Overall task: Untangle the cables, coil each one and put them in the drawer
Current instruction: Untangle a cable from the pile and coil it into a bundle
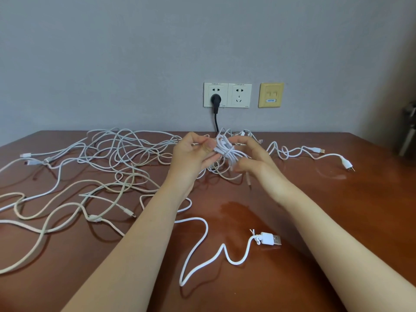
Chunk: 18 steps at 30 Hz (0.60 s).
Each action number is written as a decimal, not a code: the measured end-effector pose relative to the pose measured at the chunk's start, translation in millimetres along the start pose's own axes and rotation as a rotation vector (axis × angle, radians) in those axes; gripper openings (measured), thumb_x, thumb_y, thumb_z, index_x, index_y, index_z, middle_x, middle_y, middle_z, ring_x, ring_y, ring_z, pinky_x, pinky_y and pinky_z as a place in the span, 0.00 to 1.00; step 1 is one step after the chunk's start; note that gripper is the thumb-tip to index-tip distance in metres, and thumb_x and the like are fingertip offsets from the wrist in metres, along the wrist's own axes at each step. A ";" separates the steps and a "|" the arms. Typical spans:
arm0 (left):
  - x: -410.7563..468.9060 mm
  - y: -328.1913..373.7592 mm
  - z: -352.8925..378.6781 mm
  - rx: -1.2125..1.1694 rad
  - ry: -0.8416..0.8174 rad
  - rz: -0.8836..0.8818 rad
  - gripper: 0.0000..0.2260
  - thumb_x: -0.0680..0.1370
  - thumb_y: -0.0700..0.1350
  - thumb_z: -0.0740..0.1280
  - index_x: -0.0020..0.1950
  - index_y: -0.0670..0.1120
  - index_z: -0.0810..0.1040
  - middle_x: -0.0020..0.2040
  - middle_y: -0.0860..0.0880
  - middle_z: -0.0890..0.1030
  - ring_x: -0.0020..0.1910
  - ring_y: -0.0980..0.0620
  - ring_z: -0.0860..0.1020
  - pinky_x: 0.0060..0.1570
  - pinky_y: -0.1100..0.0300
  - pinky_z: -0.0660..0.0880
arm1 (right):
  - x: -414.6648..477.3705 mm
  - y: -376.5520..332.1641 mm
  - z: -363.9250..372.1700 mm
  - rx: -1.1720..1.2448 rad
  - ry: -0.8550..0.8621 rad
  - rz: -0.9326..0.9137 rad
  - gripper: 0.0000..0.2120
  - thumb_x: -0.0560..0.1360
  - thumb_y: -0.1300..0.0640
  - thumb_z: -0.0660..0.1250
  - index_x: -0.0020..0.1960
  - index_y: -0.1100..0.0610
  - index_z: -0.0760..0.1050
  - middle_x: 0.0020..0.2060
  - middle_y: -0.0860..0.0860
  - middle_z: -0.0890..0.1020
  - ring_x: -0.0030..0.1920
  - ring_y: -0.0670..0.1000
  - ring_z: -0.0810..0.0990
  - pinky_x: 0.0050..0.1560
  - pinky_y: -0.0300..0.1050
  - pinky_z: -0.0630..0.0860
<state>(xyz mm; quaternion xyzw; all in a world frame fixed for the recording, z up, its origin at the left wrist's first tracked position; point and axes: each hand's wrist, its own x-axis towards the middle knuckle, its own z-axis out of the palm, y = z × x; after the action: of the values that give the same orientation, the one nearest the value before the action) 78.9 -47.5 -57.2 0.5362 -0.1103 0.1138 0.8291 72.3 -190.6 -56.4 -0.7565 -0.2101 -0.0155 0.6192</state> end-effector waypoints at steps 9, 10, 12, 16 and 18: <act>1.5 -4.3 -1.0 0.061 -0.102 0.020 0.11 0.76 0.31 0.62 0.36 0.42 0.69 0.31 0.53 0.82 0.33 0.58 0.80 0.40 0.63 0.77 | 1.7 4.9 12.3 -0.149 0.162 -0.210 0.14 0.73 0.59 0.70 0.53 0.47 0.71 0.41 0.42 0.79 0.36 0.39 0.77 0.41 0.36 0.74; 1.7 -5.2 -1.2 0.068 -0.095 0.026 0.10 0.77 0.32 0.62 0.37 0.43 0.70 0.32 0.53 0.82 0.34 0.57 0.79 0.42 0.63 0.77 | 1.6 5.5 11.7 -0.175 0.191 -0.237 0.13 0.73 0.60 0.70 0.52 0.46 0.71 0.41 0.42 0.80 0.39 0.40 0.78 0.44 0.37 0.74; 1.3 -5.0 -0.4 0.052 -0.103 0.012 0.08 0.79 0.37 0.60 0.40 0.43 0.72 0.35 0.53 0.83 0.37 0.56 0.80 0.45 0.63 0.78 | 0.0 4.3 11.9 -0.237 0.235 -0.263 0.12 0.73 0.60 0.69 0.50 0.46 0.69 0.41 0.42 0.79 0.41 0.43 0.78 0.45 0.40 0.74; -2.7 -0.2 4.8 0.022 -0.172 -0.142 0.13 0.76 0.54 0.60 0.50 0.46 0.75 0.45 0.49 0.83 0.42 0.52 0.83 0.46 0.60 0.80 | -2.1 6.7 10.8 -0.538 0.280 -0.305 0.16 0.75 0.57 0.66 0.52 0.48 0.59 0.42 0.47 0.79 0.42 0.54 0.79 0.43 0.51 0.74; -4.9 0.1 9.5 0.108 -0.169 -0.154 0.12 0.72 0.52 0.66 0.51 0.47 0.76 0.48 0.47 0.83 0.46 0.50 0.82 0.48 0.59 0.80 | -2.7 7.1 9.3 -0.600 0.300 -0.321 0.17 0.75 0.58 0.65 0.52 0.49 0.57 0.43 0.49 0.77 0.42 0.56 0.78 0.41 0.50 0.72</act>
<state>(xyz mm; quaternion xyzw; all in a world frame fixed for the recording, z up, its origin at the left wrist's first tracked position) 73.7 -56.6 -54.8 0.5946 -0.1320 0.0101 0.7931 70.0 -183.6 -65.9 -0.8511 -0.2192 -0.2842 0.3833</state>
